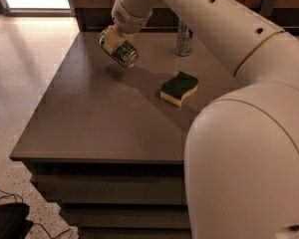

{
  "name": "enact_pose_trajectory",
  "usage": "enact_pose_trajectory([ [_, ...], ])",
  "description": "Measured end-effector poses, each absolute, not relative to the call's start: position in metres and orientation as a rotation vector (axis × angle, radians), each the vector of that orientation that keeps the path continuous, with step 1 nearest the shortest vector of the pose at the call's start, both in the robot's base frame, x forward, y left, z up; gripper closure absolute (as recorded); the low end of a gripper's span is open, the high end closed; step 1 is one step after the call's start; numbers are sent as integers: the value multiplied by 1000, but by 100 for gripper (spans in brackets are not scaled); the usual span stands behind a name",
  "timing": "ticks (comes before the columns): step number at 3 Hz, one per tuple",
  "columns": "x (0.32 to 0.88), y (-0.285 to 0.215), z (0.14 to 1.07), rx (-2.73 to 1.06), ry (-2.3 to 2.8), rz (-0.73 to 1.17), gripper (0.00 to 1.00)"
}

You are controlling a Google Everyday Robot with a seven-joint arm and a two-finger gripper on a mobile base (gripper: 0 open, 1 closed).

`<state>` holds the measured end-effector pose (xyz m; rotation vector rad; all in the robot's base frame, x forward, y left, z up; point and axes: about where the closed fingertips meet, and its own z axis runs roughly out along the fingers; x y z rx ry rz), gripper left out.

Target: Place green can upright

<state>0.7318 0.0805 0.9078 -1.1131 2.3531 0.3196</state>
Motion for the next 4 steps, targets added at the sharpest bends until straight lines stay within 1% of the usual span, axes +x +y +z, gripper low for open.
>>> enact_pose_trajectory([
  [2,739,73,904,-1092,2029,630,100],
  [3,735,68,901,-1067,1886,724,100],
  [4,730,67,901,-1055,1786,773,100],
])
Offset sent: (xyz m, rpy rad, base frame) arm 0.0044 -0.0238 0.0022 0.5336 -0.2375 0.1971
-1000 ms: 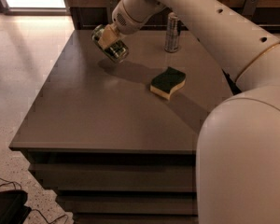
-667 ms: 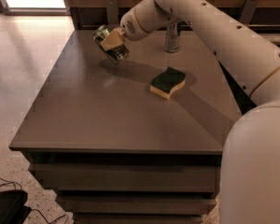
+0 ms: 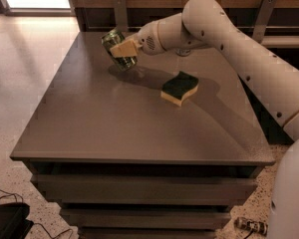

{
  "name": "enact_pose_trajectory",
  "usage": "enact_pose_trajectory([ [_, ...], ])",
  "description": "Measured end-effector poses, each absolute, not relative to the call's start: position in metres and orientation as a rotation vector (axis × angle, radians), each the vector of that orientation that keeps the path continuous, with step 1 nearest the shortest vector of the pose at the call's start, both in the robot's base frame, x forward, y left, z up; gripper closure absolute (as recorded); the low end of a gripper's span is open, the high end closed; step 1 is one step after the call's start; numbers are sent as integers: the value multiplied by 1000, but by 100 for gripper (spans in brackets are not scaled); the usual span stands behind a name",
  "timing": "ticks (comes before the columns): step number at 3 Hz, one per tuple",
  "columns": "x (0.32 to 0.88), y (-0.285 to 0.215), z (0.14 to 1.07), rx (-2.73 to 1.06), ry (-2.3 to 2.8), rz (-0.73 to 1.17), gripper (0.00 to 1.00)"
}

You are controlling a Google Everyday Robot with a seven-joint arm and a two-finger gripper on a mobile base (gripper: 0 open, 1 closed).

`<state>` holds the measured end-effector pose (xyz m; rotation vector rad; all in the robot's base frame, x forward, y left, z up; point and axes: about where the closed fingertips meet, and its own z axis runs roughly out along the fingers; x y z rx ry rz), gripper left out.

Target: Place green can upright

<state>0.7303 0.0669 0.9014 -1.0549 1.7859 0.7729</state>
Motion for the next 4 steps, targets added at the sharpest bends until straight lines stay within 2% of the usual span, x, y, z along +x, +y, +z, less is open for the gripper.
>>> enact_pose_trajectory([
  [2,728,75,908,-1067,1639,811,100],
  [4,730,104,899,-1121,1607,844,100],
])
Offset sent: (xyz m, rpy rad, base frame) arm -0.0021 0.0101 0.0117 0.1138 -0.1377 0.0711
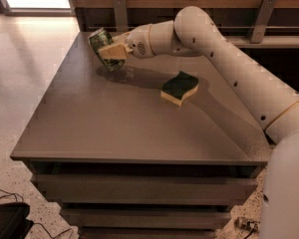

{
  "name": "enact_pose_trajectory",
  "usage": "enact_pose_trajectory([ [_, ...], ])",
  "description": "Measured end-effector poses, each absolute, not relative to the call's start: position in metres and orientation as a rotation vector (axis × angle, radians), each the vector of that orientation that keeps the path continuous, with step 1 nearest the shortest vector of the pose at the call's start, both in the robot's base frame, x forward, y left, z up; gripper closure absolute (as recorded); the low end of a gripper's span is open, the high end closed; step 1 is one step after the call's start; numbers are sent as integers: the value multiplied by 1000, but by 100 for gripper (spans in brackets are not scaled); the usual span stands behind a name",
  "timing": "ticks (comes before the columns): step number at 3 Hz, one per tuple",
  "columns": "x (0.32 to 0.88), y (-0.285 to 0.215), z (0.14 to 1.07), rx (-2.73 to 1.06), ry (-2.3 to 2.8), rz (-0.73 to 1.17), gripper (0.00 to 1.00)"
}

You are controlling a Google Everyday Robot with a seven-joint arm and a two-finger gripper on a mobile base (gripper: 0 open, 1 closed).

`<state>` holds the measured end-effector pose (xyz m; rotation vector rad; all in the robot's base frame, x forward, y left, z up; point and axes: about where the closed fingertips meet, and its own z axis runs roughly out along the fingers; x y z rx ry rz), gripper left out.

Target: Place green can upright

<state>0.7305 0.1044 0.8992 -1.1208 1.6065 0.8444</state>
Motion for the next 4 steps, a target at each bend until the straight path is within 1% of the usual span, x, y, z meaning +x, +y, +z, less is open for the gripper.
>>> enact_pose_trajectory([
  [1,731,110,892,-1121,1593,862,100],
  [4,727,93,869,-1028,1533,928,100],
])
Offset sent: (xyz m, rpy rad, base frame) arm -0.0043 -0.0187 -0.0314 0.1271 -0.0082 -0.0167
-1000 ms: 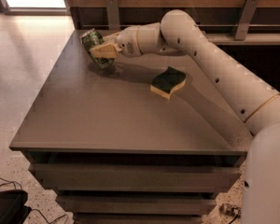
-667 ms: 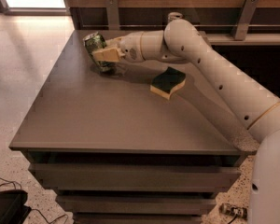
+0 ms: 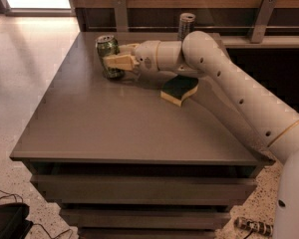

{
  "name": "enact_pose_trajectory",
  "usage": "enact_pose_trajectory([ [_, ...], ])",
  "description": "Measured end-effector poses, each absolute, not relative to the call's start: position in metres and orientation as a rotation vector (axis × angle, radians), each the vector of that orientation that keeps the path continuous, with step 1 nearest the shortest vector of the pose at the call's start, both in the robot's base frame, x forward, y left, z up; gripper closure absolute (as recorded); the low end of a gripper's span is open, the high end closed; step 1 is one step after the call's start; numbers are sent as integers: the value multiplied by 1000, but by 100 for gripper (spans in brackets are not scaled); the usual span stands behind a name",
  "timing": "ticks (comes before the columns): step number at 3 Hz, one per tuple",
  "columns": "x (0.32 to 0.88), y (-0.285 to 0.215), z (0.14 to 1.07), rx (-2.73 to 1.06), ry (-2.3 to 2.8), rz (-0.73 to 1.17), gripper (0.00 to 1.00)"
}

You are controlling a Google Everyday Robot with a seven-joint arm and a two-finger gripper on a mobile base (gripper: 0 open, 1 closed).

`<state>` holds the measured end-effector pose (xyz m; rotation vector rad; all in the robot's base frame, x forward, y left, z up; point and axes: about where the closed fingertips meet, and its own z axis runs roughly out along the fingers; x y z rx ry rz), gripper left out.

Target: Place green can upright

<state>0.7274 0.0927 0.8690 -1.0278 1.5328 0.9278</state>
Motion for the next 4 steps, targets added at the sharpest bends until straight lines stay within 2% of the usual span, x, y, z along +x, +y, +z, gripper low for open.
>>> enact_pose_trajectory([
  [1,727,93,869,-1028,1533,928,100],
  [2,727,96,869,-1031,1531,932,82],
  [4,725,102,868,-1038,1529,940,35],
])
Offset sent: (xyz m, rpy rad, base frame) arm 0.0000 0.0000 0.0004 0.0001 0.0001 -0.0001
